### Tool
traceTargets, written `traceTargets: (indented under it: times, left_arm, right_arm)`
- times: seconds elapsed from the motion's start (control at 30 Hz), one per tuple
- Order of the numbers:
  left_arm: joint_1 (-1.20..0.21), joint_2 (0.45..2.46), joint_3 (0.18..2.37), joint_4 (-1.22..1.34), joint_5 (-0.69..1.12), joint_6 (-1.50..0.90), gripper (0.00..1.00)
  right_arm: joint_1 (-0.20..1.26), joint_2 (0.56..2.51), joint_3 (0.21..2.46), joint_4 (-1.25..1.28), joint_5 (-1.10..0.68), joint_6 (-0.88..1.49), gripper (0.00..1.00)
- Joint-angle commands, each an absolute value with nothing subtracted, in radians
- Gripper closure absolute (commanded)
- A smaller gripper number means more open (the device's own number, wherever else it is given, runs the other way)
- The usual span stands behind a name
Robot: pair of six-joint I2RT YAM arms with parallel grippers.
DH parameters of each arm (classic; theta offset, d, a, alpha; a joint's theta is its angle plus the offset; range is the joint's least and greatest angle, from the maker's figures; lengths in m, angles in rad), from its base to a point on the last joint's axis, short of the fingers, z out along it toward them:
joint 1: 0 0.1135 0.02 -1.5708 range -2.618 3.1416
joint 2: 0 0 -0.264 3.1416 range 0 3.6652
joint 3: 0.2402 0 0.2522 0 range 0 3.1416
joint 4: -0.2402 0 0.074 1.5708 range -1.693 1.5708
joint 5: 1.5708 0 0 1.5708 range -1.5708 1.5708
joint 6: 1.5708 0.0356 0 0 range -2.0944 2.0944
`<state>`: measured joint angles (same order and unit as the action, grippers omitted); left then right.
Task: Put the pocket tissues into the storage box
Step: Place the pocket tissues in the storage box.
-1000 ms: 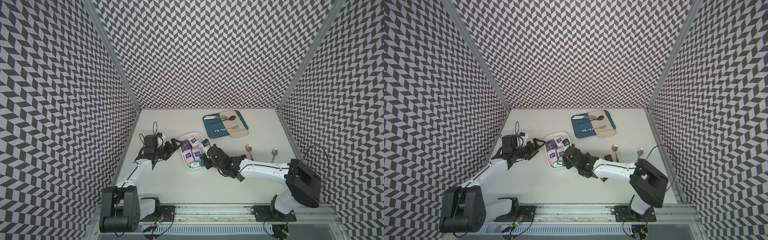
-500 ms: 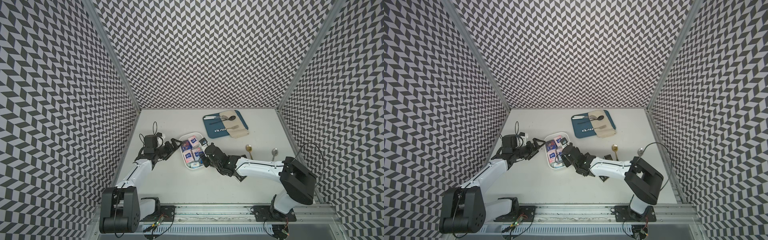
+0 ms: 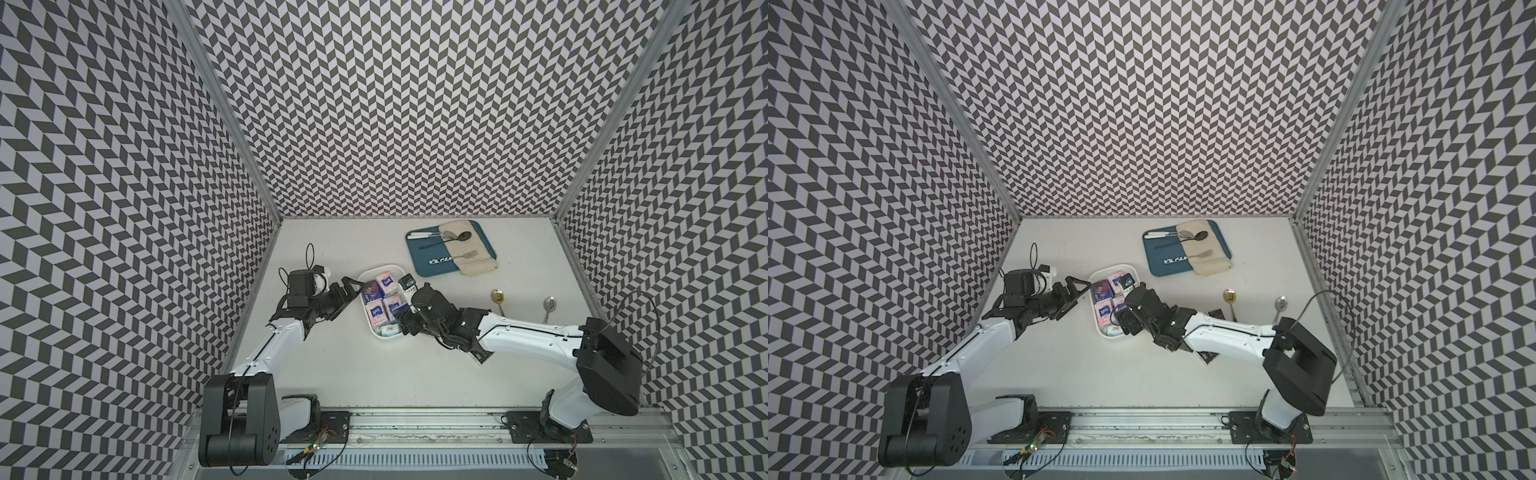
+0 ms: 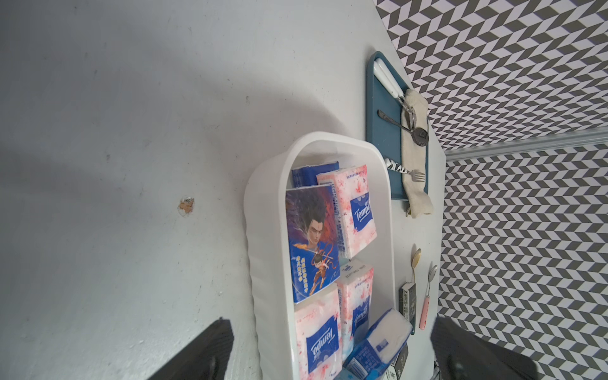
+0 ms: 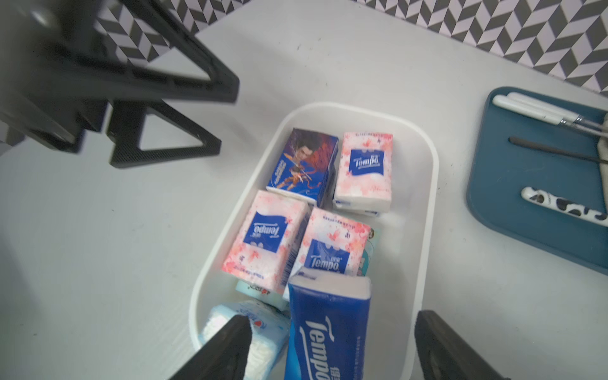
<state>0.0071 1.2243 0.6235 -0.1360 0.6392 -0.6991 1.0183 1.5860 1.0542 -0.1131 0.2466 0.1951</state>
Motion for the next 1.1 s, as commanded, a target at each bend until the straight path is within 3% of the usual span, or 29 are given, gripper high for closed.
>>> traceTargets:
  times: [0.0, 0.1, 0.23, 0.3, 0.67, 0.9, 1.07]
  left_arm:
    - [0.008, 1.201, 0.658, -0.143, 0.637, -0.681, 0.00]
    - [0.008, 1.199, 0.661, -0.149, 0.641, -0.677, 0.00]
    - [0.008, 1.202, 0.671, -0.174, 0.641, -0.659, 0.00]
    - [0.008, 1.201, 0.668, -0.175, 0.640, -0.655, 0.00]
    - [0.008, 1.189, 0.667, -0.176, 0.647, -0.661, 0.00]
    - [0.004, 1.192, 0.688, -0.197, 0.710, -0.650, 0.00]
    - [-0.022, 1.203, 0.748, -0.273, 0.722, -0.589, 0.00]
  right_arm:
    - [1.021, 1.530, 1.137, -0.244, 0.213, 0.226, 0.19]
    - [1.020, 1.537, 1.173, -0.334, 0.137, 0.257, 0.28]
    - [1.015, 1.572, 1.233, -0.470, 0.052, 0.332, 0.54]
    - [1.004, 1.599, 1.260, -0.511, 0.004, 0.350, 0.58]
    - [0.960, 1.771, 1.425, -0.524, -0.070, 0.354, 0.59]
    - [0.886, 1.713, 1.370, -0.527, -0.100, 0.422, 0.58]
    - [0.759, 1.650, 1.317, -0.585, -0.149, 0.325, 0.55]
